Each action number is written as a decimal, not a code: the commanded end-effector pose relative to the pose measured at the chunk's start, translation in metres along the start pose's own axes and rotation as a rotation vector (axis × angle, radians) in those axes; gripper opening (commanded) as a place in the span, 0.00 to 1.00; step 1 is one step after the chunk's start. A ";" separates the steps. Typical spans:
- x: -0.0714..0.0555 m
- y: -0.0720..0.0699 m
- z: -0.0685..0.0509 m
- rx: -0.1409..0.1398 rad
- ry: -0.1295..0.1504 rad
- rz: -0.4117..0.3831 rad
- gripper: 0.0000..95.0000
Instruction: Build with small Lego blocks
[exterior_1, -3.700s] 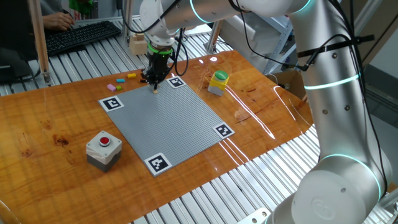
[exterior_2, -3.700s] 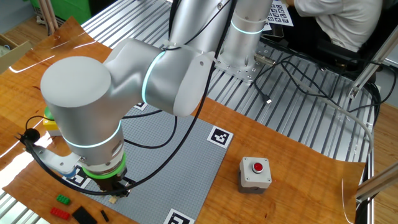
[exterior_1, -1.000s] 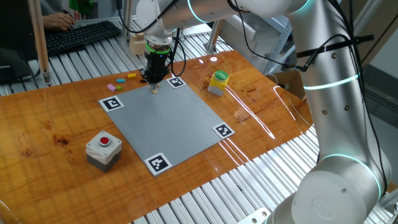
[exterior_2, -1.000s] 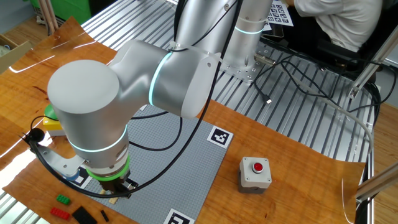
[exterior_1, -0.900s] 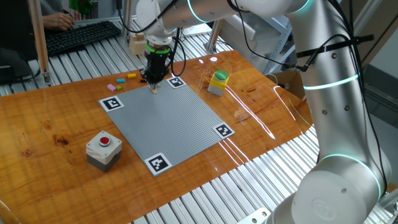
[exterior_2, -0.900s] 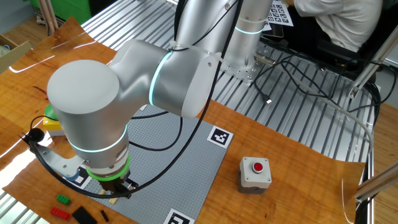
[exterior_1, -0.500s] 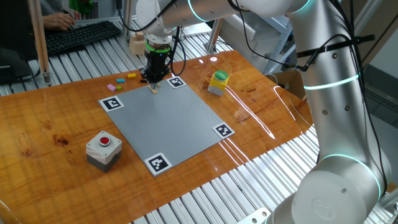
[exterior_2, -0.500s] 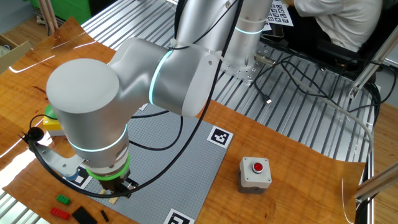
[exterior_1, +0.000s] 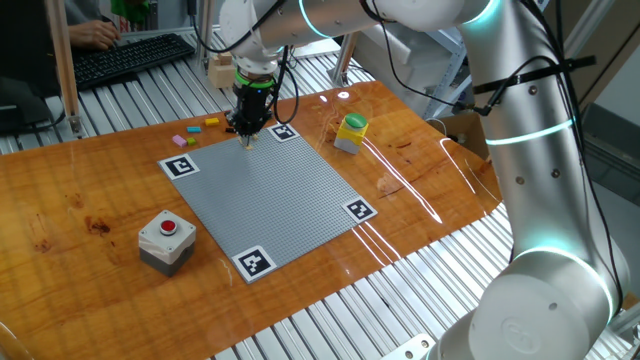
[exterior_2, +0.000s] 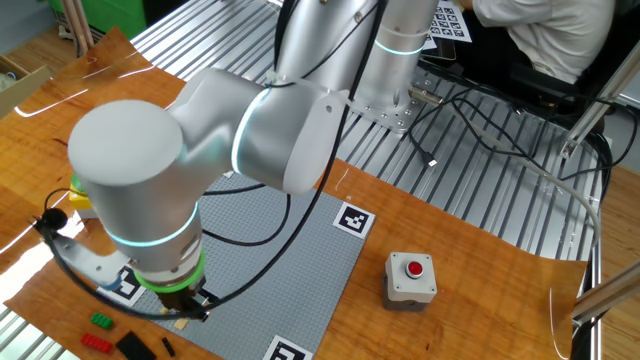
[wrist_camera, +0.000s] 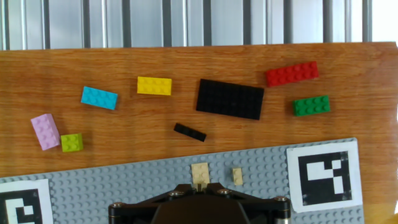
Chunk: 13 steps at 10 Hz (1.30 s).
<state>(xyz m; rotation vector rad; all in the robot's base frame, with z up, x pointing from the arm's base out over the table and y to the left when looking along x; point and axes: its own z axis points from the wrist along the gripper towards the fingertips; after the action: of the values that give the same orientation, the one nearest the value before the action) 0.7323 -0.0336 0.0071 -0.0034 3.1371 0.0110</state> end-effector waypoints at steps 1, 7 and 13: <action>0.003 0.001 0.005 0.001 0.019 0.014 0.00; 0.010 0.015 -0.017 0.008 0.073 0.161 0.00; 0.018 0.043 -0.026 -0.131 0.129 0.714 0.20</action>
<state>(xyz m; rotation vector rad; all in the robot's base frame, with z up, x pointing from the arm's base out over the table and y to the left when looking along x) 0.7182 -0.0014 0.0296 0.7557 3.1602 0.1266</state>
